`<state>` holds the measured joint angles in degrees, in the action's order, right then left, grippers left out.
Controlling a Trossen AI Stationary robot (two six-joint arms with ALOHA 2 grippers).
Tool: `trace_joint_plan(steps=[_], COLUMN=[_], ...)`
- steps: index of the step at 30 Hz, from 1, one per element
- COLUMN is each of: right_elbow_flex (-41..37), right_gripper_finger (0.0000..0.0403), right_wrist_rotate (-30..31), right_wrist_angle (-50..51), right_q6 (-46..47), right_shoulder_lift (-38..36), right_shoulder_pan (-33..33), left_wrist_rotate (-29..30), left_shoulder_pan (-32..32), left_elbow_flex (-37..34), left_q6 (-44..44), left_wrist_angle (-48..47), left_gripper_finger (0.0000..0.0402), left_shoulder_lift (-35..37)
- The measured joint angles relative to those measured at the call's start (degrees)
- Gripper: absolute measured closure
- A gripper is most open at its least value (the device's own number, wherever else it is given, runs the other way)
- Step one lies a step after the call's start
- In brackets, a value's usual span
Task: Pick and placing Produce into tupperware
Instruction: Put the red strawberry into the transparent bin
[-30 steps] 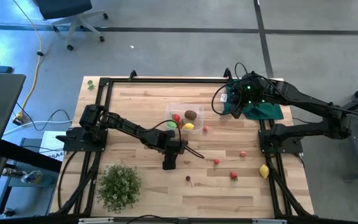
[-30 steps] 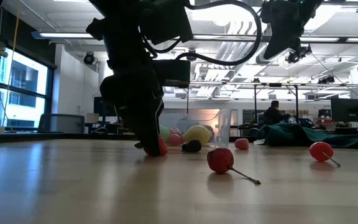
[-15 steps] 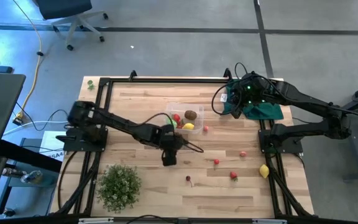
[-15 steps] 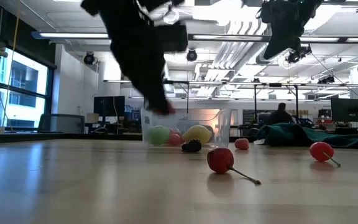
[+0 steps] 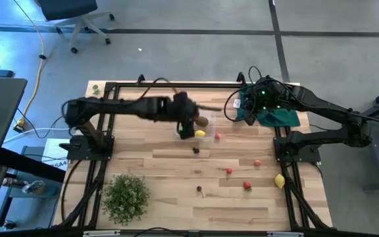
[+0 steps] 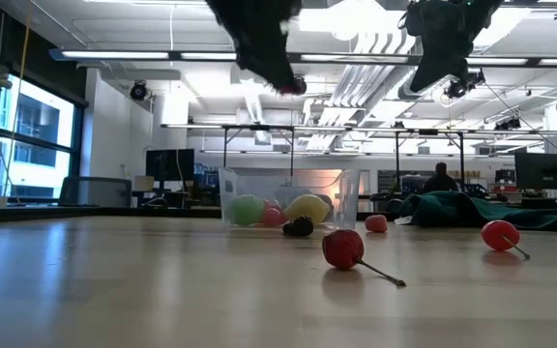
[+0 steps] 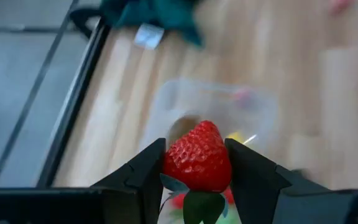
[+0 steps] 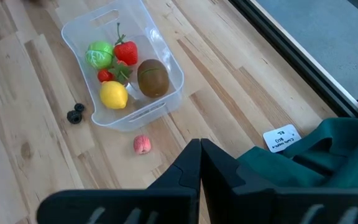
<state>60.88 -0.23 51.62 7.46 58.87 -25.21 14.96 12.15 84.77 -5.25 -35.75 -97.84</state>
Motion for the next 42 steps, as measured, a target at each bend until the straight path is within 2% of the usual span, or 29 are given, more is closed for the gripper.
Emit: trace_joint_plan(steps=[3, 8, 15, 24, 42], right_elbow_flex=[0.0, 0.0, 0.0, 0.0, 0.0], right_gripper_finger=[0.0402, 0.0402, 0.0402, 0.0402, 0.0402], right_wrist_rotate=[0.0, 0.0, 0.0, 0.0, 0.0], right_wrist_angle=[0.0, 0.0, 0.0, 0.0, 0.0], right_q6=[0.0, 0.0, 0.0, 0.0, 0.0], right_shoulder_lift=[0.0, 0.0, 0.0, 0.0, 0.0], right_shoulder_pan=[0.0, 0.0, 0.0, 0.0, 0.0], left_wrist_rotate=[-1.4, -8.6, -10.5, -11.6, -13.0], left_shoulder_pan=[3.4, 7.1, 8.8, 9.3, 10.0], left_elbow_flex=[0.8, 0.7, 0.7, 0.8, 0.8], left_q6=[-1.3, -1.5, -2.0, -2.0, -1.8], left_wrist_angle=[-1.4, -2.2, -0.3, 0.1, 0.1], left_gripper_finger=[0.0254, 0.0254, 0.0254, 0.0254, 0.0254], left_shoulder_lift=[-3.0, -10.5, -15.9, -19.0, -19.2])
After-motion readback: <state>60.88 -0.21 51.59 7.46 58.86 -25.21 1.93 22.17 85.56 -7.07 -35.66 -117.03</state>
